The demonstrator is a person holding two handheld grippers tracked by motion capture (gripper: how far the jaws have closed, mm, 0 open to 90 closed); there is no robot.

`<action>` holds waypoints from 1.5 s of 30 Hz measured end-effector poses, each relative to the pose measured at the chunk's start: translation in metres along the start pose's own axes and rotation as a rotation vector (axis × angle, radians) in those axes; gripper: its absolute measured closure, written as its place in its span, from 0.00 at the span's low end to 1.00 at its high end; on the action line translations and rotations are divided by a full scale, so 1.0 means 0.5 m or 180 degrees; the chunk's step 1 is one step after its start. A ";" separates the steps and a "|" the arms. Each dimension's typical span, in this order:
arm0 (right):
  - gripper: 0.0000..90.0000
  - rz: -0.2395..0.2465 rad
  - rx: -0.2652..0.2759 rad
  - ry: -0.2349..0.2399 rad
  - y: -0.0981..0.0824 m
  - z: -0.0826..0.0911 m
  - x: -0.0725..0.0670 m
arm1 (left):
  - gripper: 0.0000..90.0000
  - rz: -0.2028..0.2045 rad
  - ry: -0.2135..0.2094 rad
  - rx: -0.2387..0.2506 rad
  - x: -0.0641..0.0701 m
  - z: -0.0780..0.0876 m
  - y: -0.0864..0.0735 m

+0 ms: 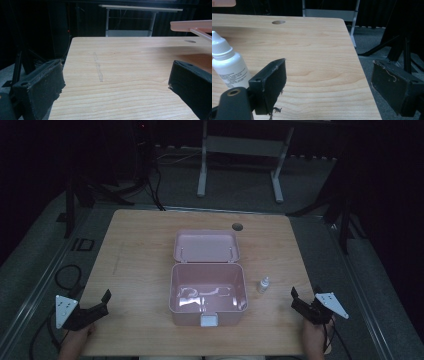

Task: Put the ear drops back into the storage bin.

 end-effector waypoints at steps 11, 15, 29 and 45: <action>0.14 0.0129 -0.0156 0.0064 0.005 -0.011 -0.017 | 0.00 0.0002 -0.0016 -0.0006 0.000 0.000 0.000; 0.15 0.0229 -0.0536 0.0159 0.008 -0.023 -0.020 | 0.00 0.0011 -0.0023 -0.0014 -0.001 0.000 0.000; 0.15 0.0421 -0.1810 0.0376 0.045 -0.023 -0.030 | 0.00 0.0015 -0.0046 -0.0022 -0.002 0.000 0.000; 0.13 0.0581 -0.2716 0.0701 0.064 -0.011 -0.032 | 0.00 0.0011 -0.0052 -0.0022 -0.002 0.000 0.000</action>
Point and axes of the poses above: each handheld gripper's, and its own axes: z roughly backward along the jaws, y roughly out of its top, x roughly to its right, the point moved 2 cm from there along -z, roughly forward along the jaws, and after that the axes turned 12 degrees about -x, right-handed, at the moved point
